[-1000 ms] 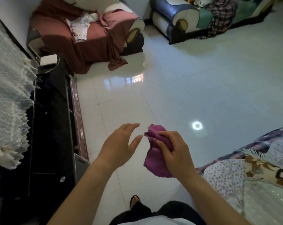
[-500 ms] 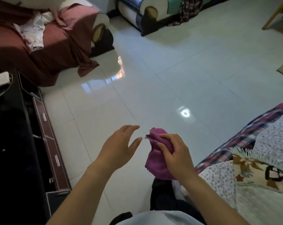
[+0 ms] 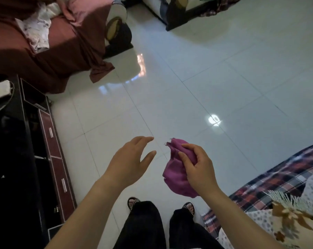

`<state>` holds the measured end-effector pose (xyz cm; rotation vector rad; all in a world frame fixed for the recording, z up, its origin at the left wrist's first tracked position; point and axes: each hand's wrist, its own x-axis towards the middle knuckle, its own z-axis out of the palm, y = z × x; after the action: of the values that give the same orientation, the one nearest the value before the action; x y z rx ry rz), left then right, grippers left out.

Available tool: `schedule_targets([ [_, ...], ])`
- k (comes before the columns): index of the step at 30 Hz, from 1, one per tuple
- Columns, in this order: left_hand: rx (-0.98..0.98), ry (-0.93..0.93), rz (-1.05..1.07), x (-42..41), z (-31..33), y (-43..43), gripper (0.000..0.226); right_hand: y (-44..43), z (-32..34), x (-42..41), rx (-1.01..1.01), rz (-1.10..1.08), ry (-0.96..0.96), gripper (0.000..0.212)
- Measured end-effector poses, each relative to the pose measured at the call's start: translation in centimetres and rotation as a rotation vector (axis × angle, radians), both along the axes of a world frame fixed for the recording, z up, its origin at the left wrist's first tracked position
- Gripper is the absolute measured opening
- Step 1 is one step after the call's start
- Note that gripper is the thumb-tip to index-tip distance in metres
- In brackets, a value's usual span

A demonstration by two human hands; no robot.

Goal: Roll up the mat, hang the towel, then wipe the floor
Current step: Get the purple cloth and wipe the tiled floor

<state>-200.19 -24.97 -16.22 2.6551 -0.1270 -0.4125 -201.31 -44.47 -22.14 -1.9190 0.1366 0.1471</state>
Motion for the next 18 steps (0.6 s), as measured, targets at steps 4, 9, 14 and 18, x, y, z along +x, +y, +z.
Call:
schedule_targets([
  [4,-0.020,0.015,-0.047,4.5,-1.5,2.1,0.046,2.3,-1.4,3.6,-0.042,-0.014,0.014,0.014],
  [9,-0.020,0.079,-0.154,11.0,-4.4,4.6,0.046,5.0,-4.0,7.8,-0.103,-0.051,0.035,0.014],
  [14,-0.001,0.090,-0.204,16.8,-9.4,5.8,0.046,6.3,-9.1,11.9,-0.111,-0.081,0.072,0.015],
  [18,0.000,0.081,-0.190,19.8,-15.6,5.3,0.047,5.9,-16.0,14.9,-0.105,-0.091,0.109,0.015],
])
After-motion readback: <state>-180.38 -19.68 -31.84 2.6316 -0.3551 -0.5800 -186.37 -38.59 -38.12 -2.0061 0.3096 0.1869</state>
